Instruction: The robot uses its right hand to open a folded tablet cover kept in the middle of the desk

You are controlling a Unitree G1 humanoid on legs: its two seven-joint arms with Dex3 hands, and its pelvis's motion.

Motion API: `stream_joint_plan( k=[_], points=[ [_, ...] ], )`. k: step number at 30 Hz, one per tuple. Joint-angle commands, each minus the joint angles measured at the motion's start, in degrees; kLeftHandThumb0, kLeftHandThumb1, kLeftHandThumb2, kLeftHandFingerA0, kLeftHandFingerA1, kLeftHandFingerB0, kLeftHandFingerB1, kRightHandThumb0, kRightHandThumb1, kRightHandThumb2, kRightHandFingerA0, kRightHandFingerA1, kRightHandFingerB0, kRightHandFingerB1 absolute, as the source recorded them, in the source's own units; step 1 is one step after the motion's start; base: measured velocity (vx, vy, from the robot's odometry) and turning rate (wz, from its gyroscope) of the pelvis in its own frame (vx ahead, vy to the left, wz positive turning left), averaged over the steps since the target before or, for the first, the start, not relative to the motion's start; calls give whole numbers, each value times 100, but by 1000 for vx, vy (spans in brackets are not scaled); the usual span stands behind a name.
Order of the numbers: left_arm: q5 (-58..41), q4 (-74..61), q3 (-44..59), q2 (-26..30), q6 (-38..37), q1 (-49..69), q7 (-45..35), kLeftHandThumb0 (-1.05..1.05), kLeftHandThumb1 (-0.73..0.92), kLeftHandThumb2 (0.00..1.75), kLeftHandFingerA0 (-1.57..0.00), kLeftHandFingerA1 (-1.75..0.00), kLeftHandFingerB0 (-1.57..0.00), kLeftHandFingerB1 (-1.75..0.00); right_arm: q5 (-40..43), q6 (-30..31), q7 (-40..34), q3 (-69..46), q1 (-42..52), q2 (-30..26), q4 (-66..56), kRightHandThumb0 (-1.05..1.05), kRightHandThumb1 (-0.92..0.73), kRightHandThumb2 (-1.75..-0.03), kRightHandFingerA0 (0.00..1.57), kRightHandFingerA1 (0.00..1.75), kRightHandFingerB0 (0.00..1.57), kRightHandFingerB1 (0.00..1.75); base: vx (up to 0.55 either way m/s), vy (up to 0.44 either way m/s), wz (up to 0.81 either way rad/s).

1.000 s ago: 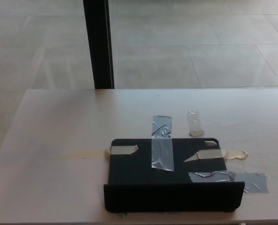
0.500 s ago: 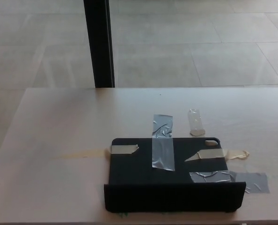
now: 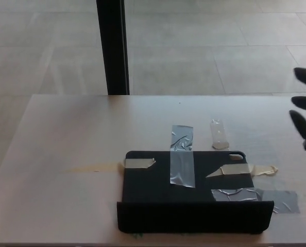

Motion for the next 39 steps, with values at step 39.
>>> stream_joint_plan(
  k=[39],
  points=[
    [-342,146,-21,248,124,97,-168,-76,74,62,-63,-84,-40,-63,-4315,2196,4490,5918,-2096,-209,1235,-96,-79,-64,30,64,24,45,0,0,0]
  ],
)
